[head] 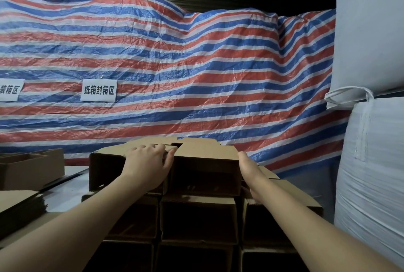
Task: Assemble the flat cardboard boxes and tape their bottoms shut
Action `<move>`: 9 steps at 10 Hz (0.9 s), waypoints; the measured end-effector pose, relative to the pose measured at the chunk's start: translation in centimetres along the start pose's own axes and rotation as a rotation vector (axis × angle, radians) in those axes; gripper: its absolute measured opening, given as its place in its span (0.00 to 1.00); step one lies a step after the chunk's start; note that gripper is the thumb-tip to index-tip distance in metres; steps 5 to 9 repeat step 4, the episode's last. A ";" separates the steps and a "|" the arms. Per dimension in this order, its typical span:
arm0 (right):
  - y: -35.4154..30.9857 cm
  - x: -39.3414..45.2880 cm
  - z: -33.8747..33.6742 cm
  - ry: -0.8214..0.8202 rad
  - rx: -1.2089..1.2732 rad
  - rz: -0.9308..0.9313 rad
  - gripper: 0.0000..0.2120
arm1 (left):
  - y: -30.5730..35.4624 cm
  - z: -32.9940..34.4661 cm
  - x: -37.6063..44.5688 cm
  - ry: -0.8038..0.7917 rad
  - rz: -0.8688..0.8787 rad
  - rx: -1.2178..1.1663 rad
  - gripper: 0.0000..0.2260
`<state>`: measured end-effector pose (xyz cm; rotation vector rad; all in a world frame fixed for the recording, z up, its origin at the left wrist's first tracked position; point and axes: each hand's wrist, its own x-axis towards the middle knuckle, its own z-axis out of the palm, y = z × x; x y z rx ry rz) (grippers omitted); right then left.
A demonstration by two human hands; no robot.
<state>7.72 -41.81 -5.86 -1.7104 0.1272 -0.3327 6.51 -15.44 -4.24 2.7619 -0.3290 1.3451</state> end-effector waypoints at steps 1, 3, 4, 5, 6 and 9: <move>-0.3 -0.1 -0.1 -0.022 -0.014 0.029 0.29 | 0.1 -0.5 0.2 -0.052 0.000 -0.002 0.21; -1.2 -0.4 -0.5 0.011 -0.025 0.054 0.32 | 0.2 -1.8 -0.1 0.083 0.011 -0.099 0.20; -1.9 -1.0 -0.8 0.129 -0.087 -0.019 0.28 | 0.8 -2.9 -0.1 0.116 0.031 -0.190 0.18; -1.9 -1.0 -0.8 0.129 -0.087 -0.019 0.28 | 0.8 -2.9 -0.1 0.116 0.031 -0.190 0.18; -1.9 -1.0 -0.8 0.129 -0.087 -0.019 0.28 | 0.8 -2.9 -0.1 0.116 0.031 -0.190 0.18; -1.9 -1.0 -0.8 0.129 -0.087 -0.019 0.28 | 0.8 -2.9 -0.1 0.116 0.031 -0.190 0.18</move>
